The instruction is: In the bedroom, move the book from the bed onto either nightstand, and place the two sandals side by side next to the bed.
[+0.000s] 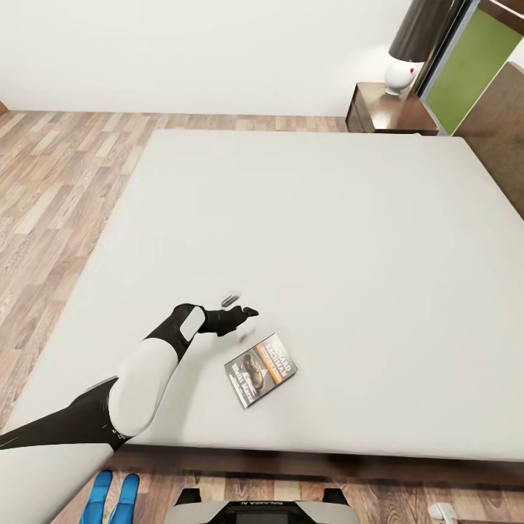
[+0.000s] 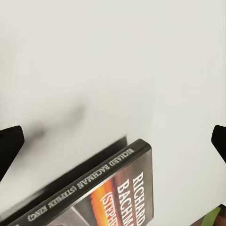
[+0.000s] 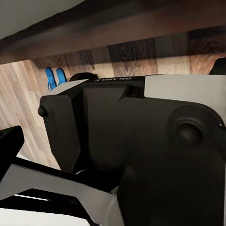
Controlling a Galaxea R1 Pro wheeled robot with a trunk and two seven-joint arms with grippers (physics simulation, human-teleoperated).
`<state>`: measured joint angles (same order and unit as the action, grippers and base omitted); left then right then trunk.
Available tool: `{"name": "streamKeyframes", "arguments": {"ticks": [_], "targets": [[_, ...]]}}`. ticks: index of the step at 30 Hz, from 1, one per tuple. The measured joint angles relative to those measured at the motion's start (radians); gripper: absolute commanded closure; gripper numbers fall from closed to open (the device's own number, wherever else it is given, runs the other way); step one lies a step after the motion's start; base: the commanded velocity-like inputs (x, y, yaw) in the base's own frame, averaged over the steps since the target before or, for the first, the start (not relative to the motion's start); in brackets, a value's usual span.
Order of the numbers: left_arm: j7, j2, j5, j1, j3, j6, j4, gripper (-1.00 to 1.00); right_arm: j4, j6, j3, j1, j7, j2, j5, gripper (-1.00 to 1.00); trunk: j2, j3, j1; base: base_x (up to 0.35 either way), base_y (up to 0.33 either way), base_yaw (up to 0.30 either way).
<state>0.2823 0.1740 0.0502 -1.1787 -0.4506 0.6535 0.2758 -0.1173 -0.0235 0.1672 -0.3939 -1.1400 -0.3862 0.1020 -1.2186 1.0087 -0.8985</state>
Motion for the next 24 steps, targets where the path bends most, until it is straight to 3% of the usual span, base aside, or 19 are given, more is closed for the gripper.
{"name": "streamKeyframes", "arguments": {"ticks": [5, 17, 24], "targets": [[0.000, 0.000, 0.000, 0.000, 0.000, -0.001, 0.000, -1.00, 0.000, 0.000, 0.000, 0.000, -0.001, 0.000, 0.000, -1.00, 0.000, 0.000, 0.000, 0.000, 0.000, 0.000], [0.000, 0.000, 0.000, 0.001, -0.001, -0.001, 0.000, -1.00, 0.000, 0.000, 0.000, 0.000, -0.001, 0.000, 0.001, -1.00, -0.084, 0.038, -0.046, 0.000, 0.000, 0.000], [0.000, 0.000, 0.000, 0.001, -0.002, -0.001, 0.000, -1.00, 0.000, 0.000, 0.000, 0.000, -0.001, 0.000, 0.000, -1.00, -0.084, 0.038, -0.046, 0.000, 0.000, 0.000]]}}
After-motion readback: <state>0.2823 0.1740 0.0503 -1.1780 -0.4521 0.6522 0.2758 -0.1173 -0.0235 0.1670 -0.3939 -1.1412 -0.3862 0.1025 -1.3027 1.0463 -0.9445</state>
